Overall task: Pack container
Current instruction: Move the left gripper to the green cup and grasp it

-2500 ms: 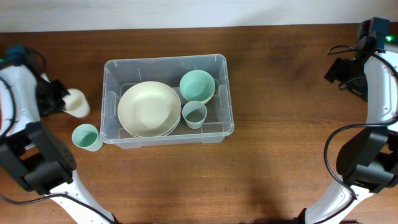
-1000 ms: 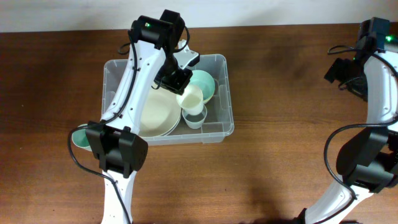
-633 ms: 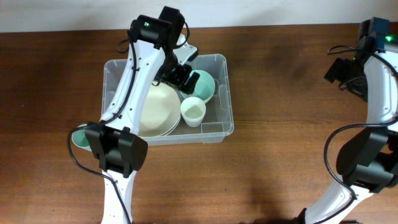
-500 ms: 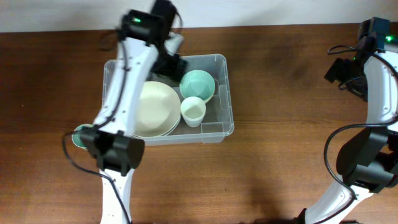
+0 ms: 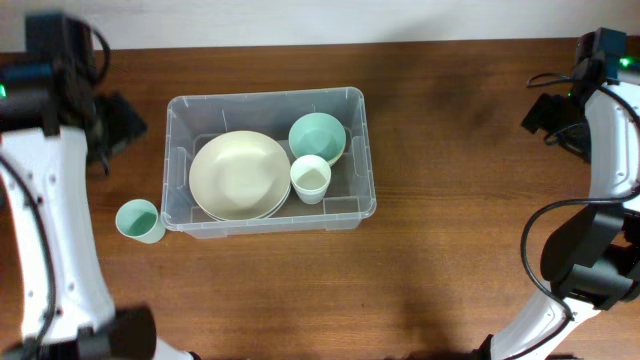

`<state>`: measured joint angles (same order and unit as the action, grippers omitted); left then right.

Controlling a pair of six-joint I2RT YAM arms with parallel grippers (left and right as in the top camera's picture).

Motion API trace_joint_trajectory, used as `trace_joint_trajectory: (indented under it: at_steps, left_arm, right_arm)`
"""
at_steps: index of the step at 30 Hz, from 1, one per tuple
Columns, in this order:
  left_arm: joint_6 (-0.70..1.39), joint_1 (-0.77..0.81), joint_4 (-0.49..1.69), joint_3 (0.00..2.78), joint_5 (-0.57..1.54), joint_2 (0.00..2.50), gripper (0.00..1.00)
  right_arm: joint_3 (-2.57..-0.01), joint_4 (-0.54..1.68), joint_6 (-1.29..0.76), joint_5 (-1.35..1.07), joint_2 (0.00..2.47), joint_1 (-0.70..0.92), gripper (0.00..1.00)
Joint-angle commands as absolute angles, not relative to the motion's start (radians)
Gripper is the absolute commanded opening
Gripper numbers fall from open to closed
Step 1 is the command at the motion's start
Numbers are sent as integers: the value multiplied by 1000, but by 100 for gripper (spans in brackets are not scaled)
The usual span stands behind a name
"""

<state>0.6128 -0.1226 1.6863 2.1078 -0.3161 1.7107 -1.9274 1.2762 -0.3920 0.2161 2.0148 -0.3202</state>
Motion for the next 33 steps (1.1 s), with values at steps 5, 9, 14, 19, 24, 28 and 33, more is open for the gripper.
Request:
trace_joint_trajectory:
  at_steps: [5,9,14,19,24,28,33]
  left_arm:
    - [873,-254,1515,1544,-414,1552,100]
    - [787,-386,1359,1404,-314,1557,99]
    - [680,-507,1208,1308,-197,1557,99]
    - [479,-508,1087,1278,-88,1559,99]
    - [421,-473,1055,1278,-64,1579,99]
    - [421,-469,1063,1263,-63,1650,99]
    - [421,-469,1063,1243,-39,1751,99]
  right_arm:
    - [-1927,1275,-400,218,2006,-321,99]
    - [-1927,1275,-400,218,2006,-321,99]
    - [-1927,1275,-400,218,2006,-321,99]
    - [-1927,1275,-400,218,2006,-321,99]
    - [-1927,1274,-400,218,2006,-321,99]
    - [-1927,1275,-400,218,2006,-321,99]
    - [-1927,1275,-400,218,2006,-321,99]
